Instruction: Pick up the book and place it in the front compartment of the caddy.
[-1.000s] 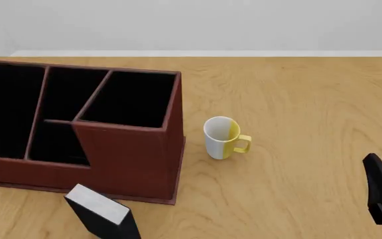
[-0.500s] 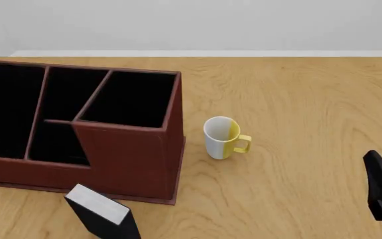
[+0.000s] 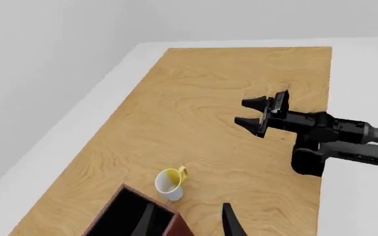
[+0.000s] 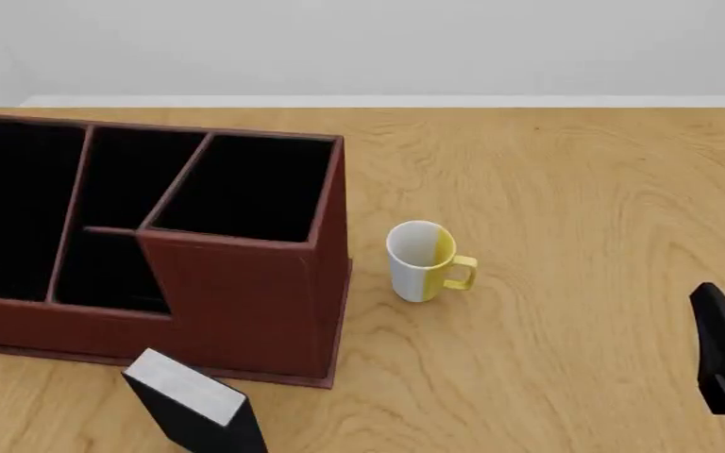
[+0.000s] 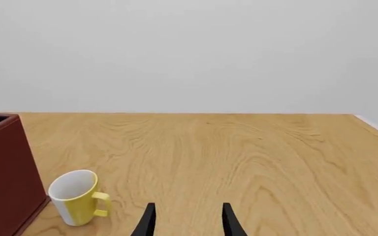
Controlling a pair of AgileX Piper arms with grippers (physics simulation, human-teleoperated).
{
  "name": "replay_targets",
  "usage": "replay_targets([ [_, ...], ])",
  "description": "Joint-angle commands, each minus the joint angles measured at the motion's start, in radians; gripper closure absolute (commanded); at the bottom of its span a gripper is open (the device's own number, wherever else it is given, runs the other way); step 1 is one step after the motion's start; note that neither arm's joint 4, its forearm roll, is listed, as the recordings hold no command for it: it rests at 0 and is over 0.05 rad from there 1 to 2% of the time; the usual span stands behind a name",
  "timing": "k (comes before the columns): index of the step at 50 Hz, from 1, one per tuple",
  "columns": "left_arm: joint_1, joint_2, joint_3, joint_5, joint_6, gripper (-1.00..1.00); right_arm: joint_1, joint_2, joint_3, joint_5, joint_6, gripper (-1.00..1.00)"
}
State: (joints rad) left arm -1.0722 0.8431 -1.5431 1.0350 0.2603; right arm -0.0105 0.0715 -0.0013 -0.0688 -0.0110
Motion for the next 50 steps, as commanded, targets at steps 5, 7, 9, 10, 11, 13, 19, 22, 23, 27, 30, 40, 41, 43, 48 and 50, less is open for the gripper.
replay_targets([
  [5, -0.224, 0.175, -0.060, 0.185, 0.099, -1.00, -0.007, -0.001, 0.000, 0.001, -0.001, -1.00],
  [7, -0.254, 0.183, -0.042, 0.185, 0.107, -1.00, -0.008, 0.004, 0.000, -0.003, -0.001, -1.00],
  [9, -0.272, 0.199, 0.009, 0.185, 0.092, -1.00, -0.009, 0.007, 0.000, -0.007, -0.001, -1.00],
  [10, -0.283, 0.200, 0.030, 0.185, 0.094, -1.00, -0.008, 0.008, 0.000, -0.008, -0.001, -1.00],
  [11, -0.292, 0.201, 0.043, 0.185, 0.097, -1.00, -0.008, 0.009, 0.000, -0.009, -0.002, -1.00],
  [13, -0.310, 0.211, 0.089, 0.185, 0.091, -1.00, -0.007, 0.010, 0.000, -0.010, -0.001, -1.00],
  [19, -0.343, 0.232, 0.138, 0.185, 0.095, -1.00, -0.005, 0.008, 0.000, -0.007, -0.001, -1.00],
  [22, -0.342, 0.243, 0.164, 0.185, 0.109, -1.00, -0.006, 0.007, 0.000, -0.006, 0.000, -1.00],
  [23, -0.340, 0.246, 0.172, 0.185, 0.113, -1.00, -0.006, 0.006, 0.000, -0.005, 0.001, -1.00],
  [27, -0.297, 0.258, 0.251, 0.185, 0.190, -1.00, -0.006, -0.001, 0.000, 0.001, 0.002, -1.00],
  [30, -0.245, 0.263, 0.276, 0.185, 0.263, -1.00, -0.007, -0.009, 0.000, 0.008, 0.004, -1.00],
  [40, -0.171, 0.270, 0.316, 0.185, 0.386, -1.00, -0.007, -0.028, -0.001, 0.028, 0.007, -1.00],
  [41, -0.162, 0.272, 0.319, 0.185, 0.393, -1.00, -0.007, -0.029, -0.001, 0.029, 0.007, -1.00],
  [43, -0.150, 0.273, 0.320, 0.185, 0.410, -1.00, -0.007, -0.032, -0.001, 0.031, 0.008, -1.00],
  [48, -0.123, 0.266, 0.327, 0.185, 0.474, -1.00, -0.007, -0.032, 0.000, 0.032, 0.010, -1.00],
  [50, -0.097, 0.262, 0.355, 0.185, 0.513, -1.00, -0.007, -0.034, 0.000, 0.033, 0.011, -1.00],
])
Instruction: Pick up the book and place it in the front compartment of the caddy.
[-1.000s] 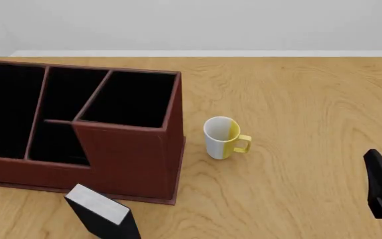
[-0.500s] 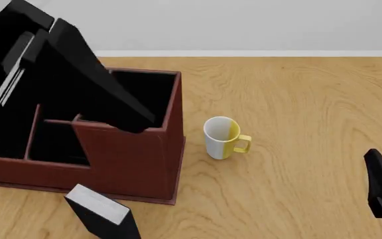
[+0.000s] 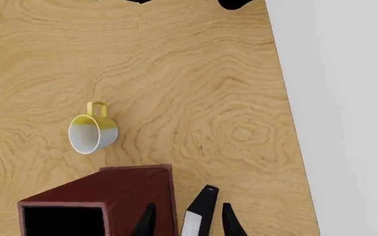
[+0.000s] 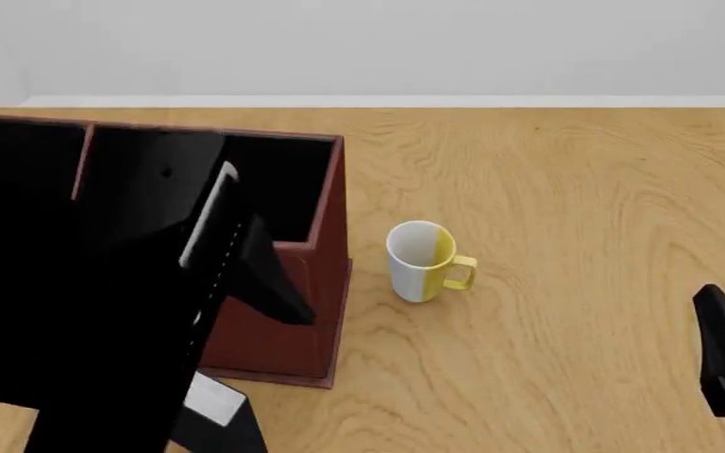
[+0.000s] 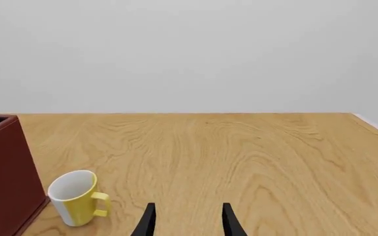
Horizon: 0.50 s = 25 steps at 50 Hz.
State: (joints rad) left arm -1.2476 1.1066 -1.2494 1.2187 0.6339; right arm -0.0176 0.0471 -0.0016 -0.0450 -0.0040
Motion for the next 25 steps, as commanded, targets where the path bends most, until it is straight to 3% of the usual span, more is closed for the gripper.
replay_targets([
  [1, 0.115, -0.006, 0.078, 0.001, 0.185, -1.00, 0.000, -0.010, 0.000, 0.010, 0.004, -1.00],
  [3, 0.111, -0.007, 0.084, 0.001, 0.186, -1.00, 0.000, -0.010, 0.000, 0.010, 0.004, -1.00],
  [4, 0.134, -0.016, 0.090, 0.001, 0.232, -1.00, 0.000, -0.011, 0.000, 0.011, 0.004, -1.00],
  [7, 0.087, -0.022, 0.096, 0.001, 0.218, -1.00, 0.000, -0.011, 0.000, 0.011, 0.005, -1.00],
  [11, 0.090, -0.025, 0.100, 0.001, 0.239, -1.00, 0.001, -0.011, 0.000, 0.011, 0.005, -1.00],
  [12, 0.109, -0.031, 0.109, 0.001, 0.273, -1.00, 0.000, -0.011, 0.000, 0.012, 0.006, -1.00],
  [25, 0.227, -0.041, 0.232, 0.001, 0.397, -1.00, 0.000, -0.024, -0.001, 0.024, 0.008, -1.00],
])
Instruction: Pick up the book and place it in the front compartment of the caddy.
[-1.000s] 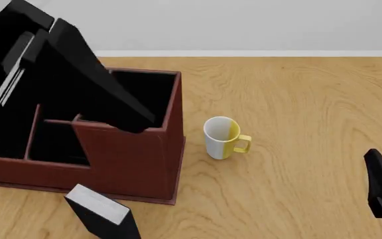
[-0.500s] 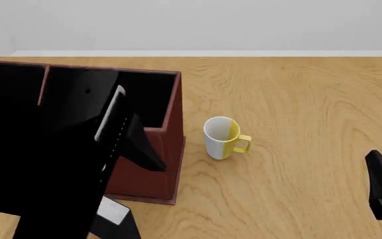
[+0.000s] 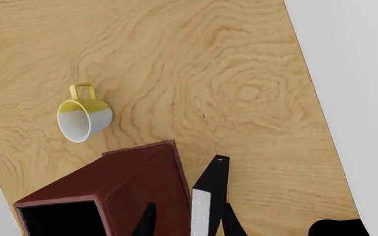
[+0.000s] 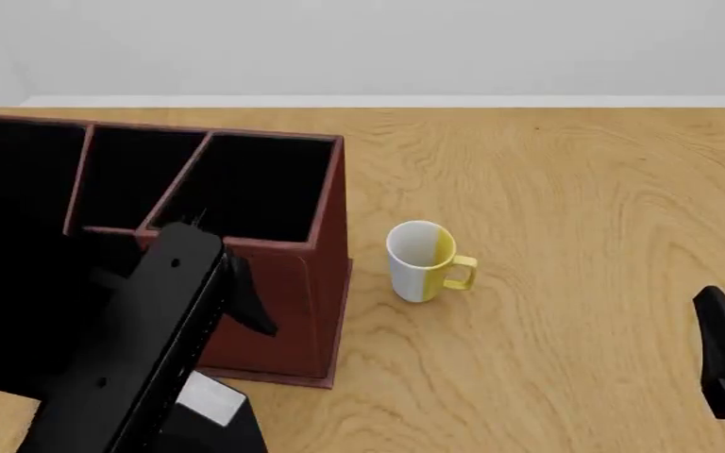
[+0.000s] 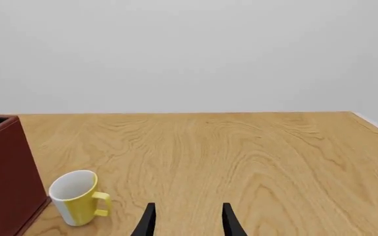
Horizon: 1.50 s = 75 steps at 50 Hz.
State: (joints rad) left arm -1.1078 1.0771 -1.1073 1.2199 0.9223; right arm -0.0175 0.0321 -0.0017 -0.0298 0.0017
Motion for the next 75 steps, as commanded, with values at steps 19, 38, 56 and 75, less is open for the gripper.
replay_targets([
  [19, 0.214, -0.007, 0.163, 0.000, 0.220, -1.00, -0.004, -0.014, -0.001, 0.013, 0.003, -1.00],
  [38, 0.320, -0.005, 0.204, 0.000, 0.313, -1.00, -0.009, -0.019, -0.002, 0.019, 0.005, -1.00],
  [56, 0.307, 0.008, 0.202, 0.000, 0.292, -1.00, -0.008, -0.021, -0.001, 0.023, 0.004, -1.00],
  [75, 0.262, 0.022, 0.193, 0.000, 0.240, -1.00, -0.012, -0.013, -0.002, 0.015, 0.006, -1.00],
])
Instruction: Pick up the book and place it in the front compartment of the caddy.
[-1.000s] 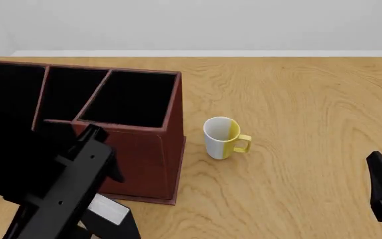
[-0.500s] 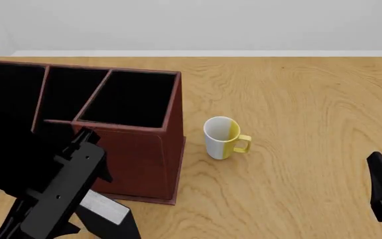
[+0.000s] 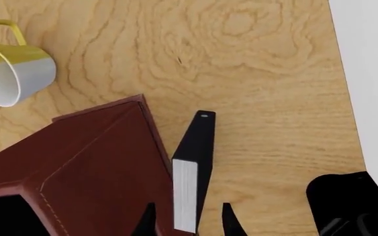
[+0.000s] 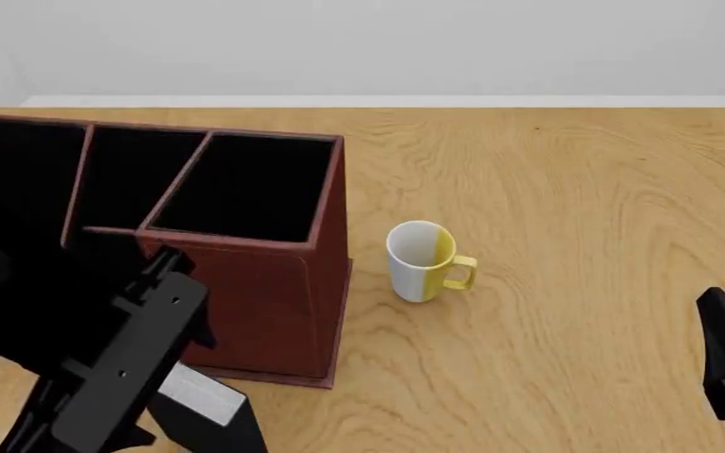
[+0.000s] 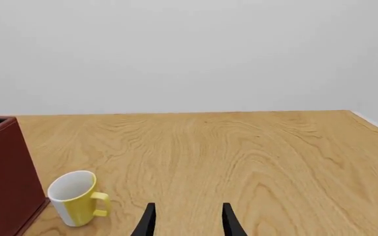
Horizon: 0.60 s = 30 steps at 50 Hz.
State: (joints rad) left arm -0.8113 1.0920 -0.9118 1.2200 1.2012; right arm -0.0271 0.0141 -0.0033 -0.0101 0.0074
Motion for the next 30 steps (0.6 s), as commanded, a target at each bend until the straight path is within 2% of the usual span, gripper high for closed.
replay_targets([
  [1, -0.037, 0.007, -0.003, 0.000, -0.042, -1.00, -0.002, 0.005, 0.000, -0.005, 0.000, -1.00],
  [8, -0.072, 0.008, 0.006, -0.001, -0.085, -1.00, -0.006, 0.002, 0.000, -0.002, 0.000, -1.00],
  [16, -0.063, 0.016, 0.024, -0.012, -0.085, -1.00, -0.007, 0.023, 0.001, -0.023, -0.001, -1.00],
  [27, -0.034, 0.062, 0.082, -0.105, -0.069, -1.00, -0.006, 0.011, 0.001, -0.010, 0.001, -1.00],
  [30, -0.044, 0.077, 0.093, -0.131, -0.084, -1.00, -0.007, 0.009, 0.001, -0.008, 0.001, -1.00],
])
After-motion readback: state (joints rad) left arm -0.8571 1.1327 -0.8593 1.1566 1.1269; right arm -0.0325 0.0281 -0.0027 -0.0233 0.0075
